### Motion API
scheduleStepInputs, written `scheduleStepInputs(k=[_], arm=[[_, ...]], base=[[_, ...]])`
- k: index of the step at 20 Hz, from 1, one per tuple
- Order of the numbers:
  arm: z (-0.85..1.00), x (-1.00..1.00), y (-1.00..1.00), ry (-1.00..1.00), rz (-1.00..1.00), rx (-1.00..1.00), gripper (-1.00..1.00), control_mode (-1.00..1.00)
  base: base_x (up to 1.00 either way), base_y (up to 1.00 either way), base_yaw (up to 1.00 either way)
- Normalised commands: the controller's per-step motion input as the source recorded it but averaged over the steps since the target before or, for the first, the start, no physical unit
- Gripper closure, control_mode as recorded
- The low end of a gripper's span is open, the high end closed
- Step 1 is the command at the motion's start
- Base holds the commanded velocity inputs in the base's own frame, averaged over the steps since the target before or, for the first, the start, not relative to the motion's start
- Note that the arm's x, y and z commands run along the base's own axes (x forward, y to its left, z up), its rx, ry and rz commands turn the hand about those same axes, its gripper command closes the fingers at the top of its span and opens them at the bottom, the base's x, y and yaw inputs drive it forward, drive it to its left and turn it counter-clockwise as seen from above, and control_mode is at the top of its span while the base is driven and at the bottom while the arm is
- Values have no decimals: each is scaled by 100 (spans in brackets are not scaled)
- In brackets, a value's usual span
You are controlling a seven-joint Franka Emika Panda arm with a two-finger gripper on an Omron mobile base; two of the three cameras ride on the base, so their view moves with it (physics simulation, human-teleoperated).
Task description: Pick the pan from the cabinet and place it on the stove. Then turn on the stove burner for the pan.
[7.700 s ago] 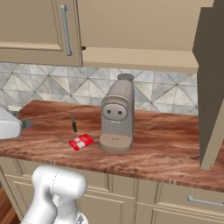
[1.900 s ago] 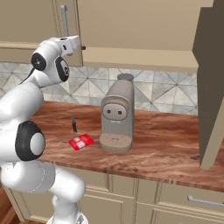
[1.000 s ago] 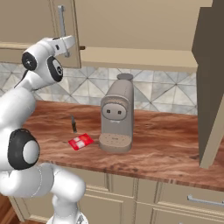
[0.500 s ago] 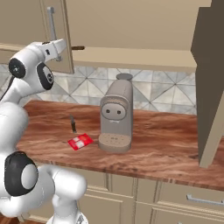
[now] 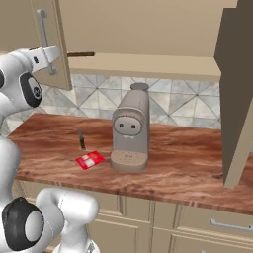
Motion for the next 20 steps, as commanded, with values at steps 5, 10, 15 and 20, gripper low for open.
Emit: scheduleStepInputs(k=[5, 10, 15, 20], arm=[[-7, -81, 98, 6, 1, -4, 100, -100], [-14, -74, 91, 6, 2, -3, 100, -100], [-16, -49, 81, 10, 4, -7, -100, -100], [-12, -36, 7, 7, 0, 2, -100, -100]], base=[[0, 0, 0], [0, 0, 0], [0, 0, 0], [0, 0, 0]])
